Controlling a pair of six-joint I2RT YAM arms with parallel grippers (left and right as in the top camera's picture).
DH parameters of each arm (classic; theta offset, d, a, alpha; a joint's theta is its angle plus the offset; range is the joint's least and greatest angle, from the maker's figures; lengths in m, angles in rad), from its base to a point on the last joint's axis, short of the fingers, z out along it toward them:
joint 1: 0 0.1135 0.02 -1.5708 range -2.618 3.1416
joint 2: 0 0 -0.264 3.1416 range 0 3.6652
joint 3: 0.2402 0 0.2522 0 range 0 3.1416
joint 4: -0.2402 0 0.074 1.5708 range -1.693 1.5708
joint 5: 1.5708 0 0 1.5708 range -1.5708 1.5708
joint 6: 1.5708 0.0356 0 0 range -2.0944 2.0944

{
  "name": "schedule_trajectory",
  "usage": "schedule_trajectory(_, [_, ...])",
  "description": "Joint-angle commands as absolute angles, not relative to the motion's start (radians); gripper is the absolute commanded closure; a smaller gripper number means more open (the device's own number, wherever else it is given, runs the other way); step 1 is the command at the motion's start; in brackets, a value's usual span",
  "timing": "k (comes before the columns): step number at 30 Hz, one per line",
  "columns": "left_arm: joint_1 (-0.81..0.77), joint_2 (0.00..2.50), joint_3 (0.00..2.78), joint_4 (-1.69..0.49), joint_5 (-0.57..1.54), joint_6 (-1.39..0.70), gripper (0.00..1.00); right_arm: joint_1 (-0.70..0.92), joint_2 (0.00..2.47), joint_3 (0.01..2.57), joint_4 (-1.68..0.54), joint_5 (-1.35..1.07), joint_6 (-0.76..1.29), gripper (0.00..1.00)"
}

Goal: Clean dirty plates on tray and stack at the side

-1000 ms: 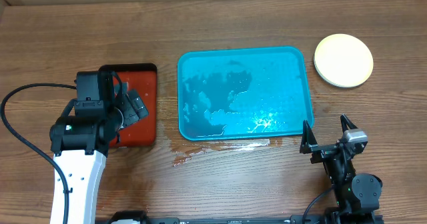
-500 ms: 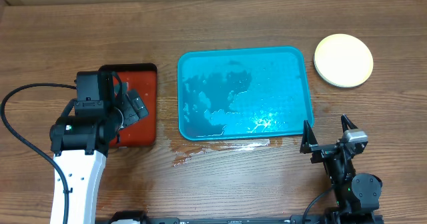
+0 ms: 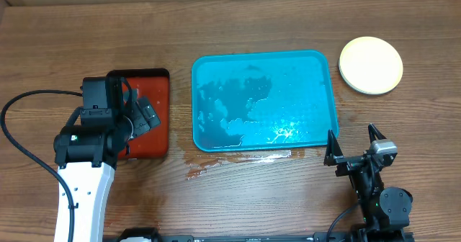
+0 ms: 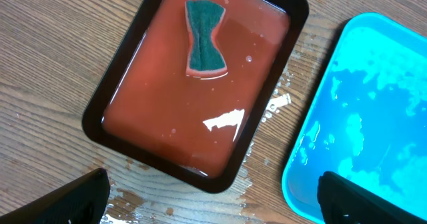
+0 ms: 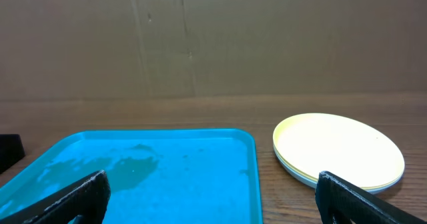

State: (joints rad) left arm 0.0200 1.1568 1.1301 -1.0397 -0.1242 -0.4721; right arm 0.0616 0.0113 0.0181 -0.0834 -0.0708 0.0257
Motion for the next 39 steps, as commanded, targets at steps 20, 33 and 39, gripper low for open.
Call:
schedule_trajectory(20, [0.019, 0.667, 0.501, -0.361, 0.135, -0.067, 0.00, 0.070, 0.003, 0.008, -0.080, -0.061, 0.026, 0.00])
schedule_trajectory(33, [0.019, 0.211, 0.062, -0.021, 0.127, -0.074, 0.01, 0.070, 0.003, 0.008, -0.080, -0.061, 0.026, 0.00])
schedule_trajectory(39, [0.012, 0.052, 0.005, -0.055, 0.124, -0.075, 0.00, 0.070, 0.003, 0.008, -0.080, -0.061, 0.025, 0.00])
